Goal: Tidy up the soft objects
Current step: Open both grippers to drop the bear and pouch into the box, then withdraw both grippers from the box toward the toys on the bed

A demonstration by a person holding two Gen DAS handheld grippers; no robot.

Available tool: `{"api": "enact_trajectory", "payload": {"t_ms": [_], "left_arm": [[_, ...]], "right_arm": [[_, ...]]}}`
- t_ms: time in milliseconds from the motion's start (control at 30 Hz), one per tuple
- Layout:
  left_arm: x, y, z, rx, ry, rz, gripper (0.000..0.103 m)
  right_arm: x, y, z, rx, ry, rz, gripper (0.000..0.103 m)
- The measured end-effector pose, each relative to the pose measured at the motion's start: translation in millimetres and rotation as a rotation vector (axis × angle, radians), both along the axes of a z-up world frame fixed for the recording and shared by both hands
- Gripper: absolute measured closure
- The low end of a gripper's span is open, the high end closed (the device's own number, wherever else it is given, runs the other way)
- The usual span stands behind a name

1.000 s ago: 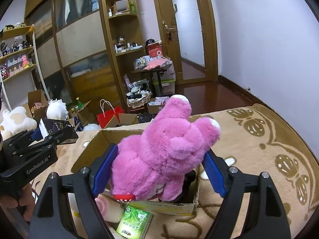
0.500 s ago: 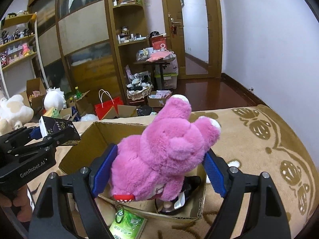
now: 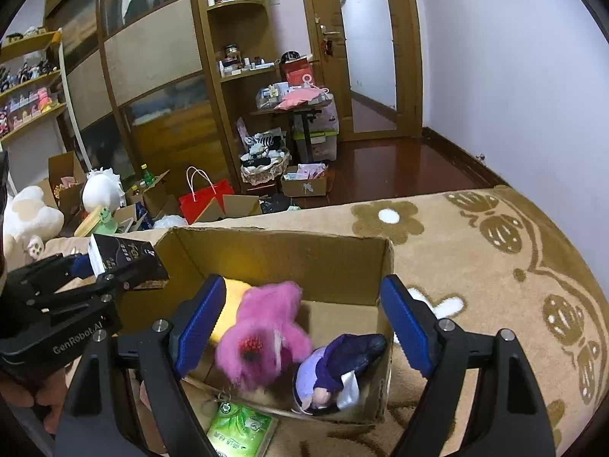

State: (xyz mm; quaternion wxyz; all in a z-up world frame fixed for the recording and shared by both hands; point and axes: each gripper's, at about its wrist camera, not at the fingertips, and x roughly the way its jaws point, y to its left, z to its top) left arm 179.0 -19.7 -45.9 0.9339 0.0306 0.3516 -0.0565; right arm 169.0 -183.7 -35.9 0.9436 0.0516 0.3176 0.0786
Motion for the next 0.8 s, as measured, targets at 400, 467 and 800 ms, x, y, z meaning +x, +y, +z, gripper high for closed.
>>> {"api": "enact_trajectory", "payload": {"t_ms": [400,467,800], "left_arm": [[0.5,4.7,0.0,-0.001,0.018,-0.011,0.026],[1.0,7.4,1.3,-0.006,0.033,-0.006,0.019],[-22.6,28.9,20.7,0.033,0.062,0.056,0.004]], "right_arm": [[-9.4,-3.4,2.5,0.002,0.006,-0.021,0.004],[-11.3,-3.2,3.4,0.000,0.007,-0.023,0.001],[-29.6,-2.1,9.6,0.012,0.021,-0.026,0.000]]}}
